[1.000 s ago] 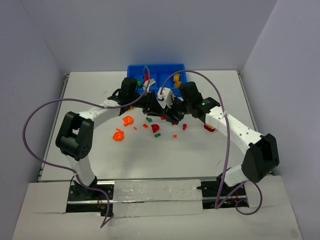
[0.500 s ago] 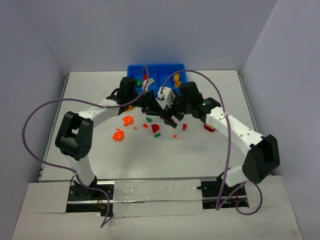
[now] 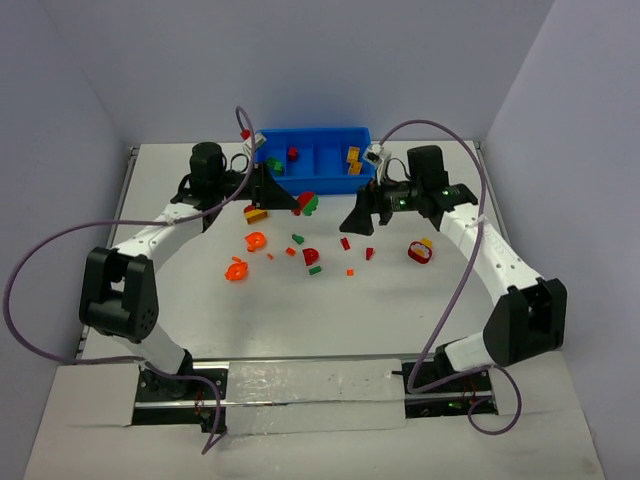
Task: Sort the legos into containers by color
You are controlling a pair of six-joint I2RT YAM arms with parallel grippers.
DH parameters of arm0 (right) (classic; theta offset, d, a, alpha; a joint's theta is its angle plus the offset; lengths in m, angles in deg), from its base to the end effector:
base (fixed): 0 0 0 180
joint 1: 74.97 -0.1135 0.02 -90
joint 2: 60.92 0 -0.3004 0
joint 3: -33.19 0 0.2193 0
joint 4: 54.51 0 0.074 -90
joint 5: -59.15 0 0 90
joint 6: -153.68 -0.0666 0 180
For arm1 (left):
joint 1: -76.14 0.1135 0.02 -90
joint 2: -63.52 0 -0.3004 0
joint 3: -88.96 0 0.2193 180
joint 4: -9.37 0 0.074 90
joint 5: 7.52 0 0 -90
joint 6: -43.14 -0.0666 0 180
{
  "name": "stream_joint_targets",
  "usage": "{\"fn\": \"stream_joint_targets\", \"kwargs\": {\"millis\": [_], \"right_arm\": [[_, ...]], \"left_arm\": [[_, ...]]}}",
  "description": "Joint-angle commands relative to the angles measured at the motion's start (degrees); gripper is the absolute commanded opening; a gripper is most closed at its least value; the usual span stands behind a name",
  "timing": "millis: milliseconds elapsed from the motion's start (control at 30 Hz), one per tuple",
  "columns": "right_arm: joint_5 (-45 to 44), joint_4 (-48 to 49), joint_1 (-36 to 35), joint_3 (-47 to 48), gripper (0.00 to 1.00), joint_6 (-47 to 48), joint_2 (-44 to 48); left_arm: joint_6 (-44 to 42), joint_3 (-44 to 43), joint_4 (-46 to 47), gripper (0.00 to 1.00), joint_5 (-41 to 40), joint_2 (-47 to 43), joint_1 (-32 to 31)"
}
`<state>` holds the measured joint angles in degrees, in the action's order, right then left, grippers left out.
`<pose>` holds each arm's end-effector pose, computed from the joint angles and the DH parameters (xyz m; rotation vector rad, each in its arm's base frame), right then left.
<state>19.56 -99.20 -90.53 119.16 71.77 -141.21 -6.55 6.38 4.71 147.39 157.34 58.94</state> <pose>0.2541 0.1240 0.3580 -0.8924 1.9605 1.0524 0.3198 -0.1621 0.3425 0.4979 1.9834 -1.6973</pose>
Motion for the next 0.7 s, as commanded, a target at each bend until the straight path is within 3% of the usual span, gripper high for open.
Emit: {"fn": "stream_joint_targets", "kwargs": {"millis": [0,67,200,400,533,667], "right_arm": [[15.0,9.8,0.1,2.5,0.97,-16.8,-2.9],[17.3,20.6,-0.1,2.1,0.97,-27.2,-3.7],[19.1,28.5,-1.2,2.6,0.97,-34.9,-5.4],[18.9,32.2,-2.9,3.7,0.98,-35.6,-6.2],[17.2,27.9,-3.2,5.9,0.97,-31.9,-7.2],[16.6,27.0,-3.2,6.4,0.88,-30.8,-7.7]], "left_arm": [[3.4,1.8,12.7,0.00,3.3,-3.9,-0.6],[4.8,2.4,15.5,0.00,2.9,-4.6,-1.1],[7.3,3.4,18.2,0.00,2.6,-5.7,-1.9],[10.4,3.9,21.5,0.00,2.2,-5.6,-3.6],[11.7,3.9,23.1,0.00,2.2,-5.4,-4.4],[12.5,4.1,24.0,0.00,2.2,-5.4,-4.7]]}}
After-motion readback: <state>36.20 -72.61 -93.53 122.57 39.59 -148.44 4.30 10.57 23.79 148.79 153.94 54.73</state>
